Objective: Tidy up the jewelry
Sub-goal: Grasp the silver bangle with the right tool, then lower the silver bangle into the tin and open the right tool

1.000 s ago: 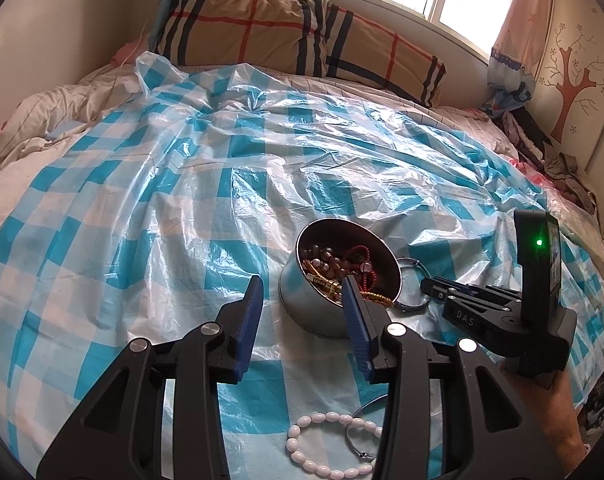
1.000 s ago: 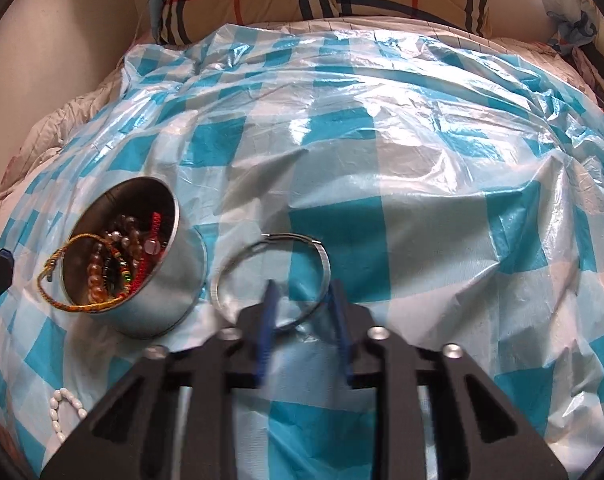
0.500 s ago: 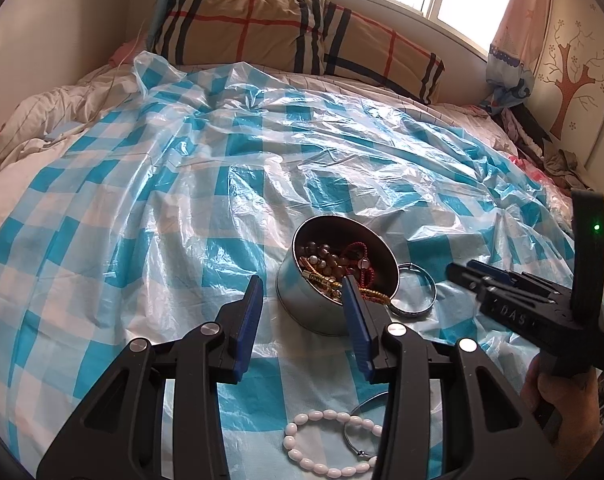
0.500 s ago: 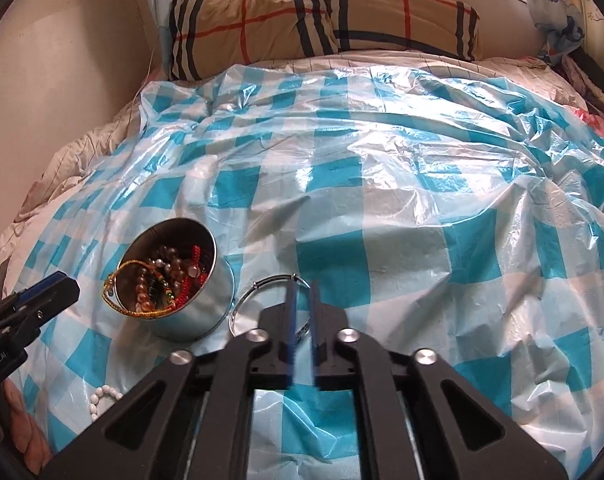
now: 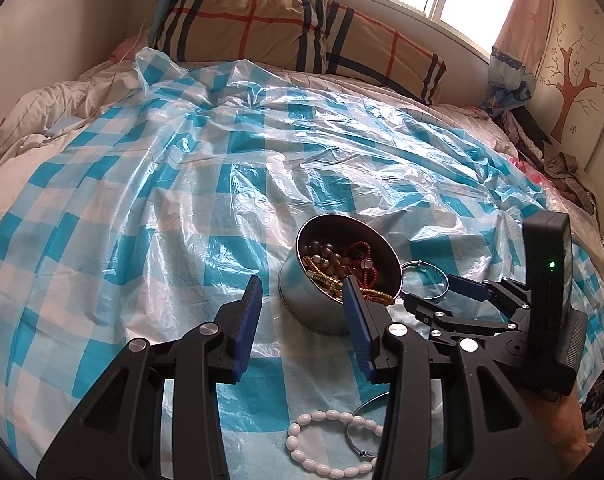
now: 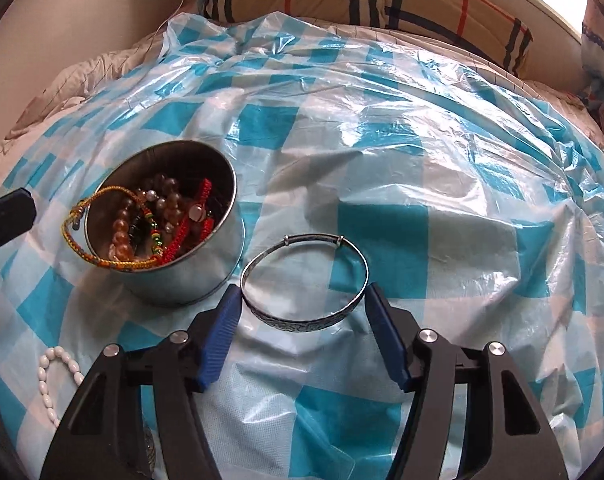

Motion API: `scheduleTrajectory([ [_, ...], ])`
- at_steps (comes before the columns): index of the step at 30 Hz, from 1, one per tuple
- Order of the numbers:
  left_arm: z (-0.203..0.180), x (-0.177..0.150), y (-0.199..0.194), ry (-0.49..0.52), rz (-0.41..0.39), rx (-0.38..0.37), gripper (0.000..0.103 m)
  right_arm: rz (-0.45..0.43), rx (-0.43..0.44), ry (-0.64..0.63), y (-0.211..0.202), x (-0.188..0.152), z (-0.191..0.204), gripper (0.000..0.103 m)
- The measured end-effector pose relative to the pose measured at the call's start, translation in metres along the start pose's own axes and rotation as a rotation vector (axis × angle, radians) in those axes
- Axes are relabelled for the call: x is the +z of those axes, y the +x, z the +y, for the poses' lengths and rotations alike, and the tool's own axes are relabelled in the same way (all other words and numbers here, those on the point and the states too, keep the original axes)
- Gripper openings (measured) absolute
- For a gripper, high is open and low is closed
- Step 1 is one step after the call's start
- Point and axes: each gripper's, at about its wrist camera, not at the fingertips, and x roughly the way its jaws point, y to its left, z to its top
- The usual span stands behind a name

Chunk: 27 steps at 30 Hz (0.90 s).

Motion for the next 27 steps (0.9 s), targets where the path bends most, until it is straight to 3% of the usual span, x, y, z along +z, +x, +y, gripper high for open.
scheduleTrajectory([
  [1,0.0,0.0,0.0,0.002,0.0,0.001,0.04,-0.024,0.014,0.02,-0.008,0.0,-0.002,0.055],
  [2,0.0,0.0,0.0,0.002,0.001,0.001,0.04,-0.043,0.029,0.037,-0.016,0.001,-0.003,0.041],
  [8,-0.001,0.001,0.0,0.002,0.002,0.002,0.04,-0.094,0.053,0.016,-0.037,0.013,0.006,0.038],
  [10,-0.001,0.001,0.0,0.0,0.0,0.0,0.04,-0.064,0.044,0.003,-0.03,0.012,0.006,0.06],
  [11,0.0,0.001,0.001,-0.002,0.001,0.0,0.041,-0.069,0.009,-0.008,-0.027,0.009,0.006,0.078],
  [17,0.001,0.001,0.001,-0.002,0.004,-0.001,0.041,0.054,-0.063,-0.149,0.021,0.009,0.015,0.078],
  [19,0.002,0.001,0.001,-0.005,0.004,-0.001,0.041,0.09,-0.053,-0.175,0.034,0.006,0.016,0.066],
  [27,0.001,0.0,0.002,-0.004,0.007,-0.003,0.041,-0.035,-0.002,-0.048,-0.008,0.005,-0.001,0.067],
])
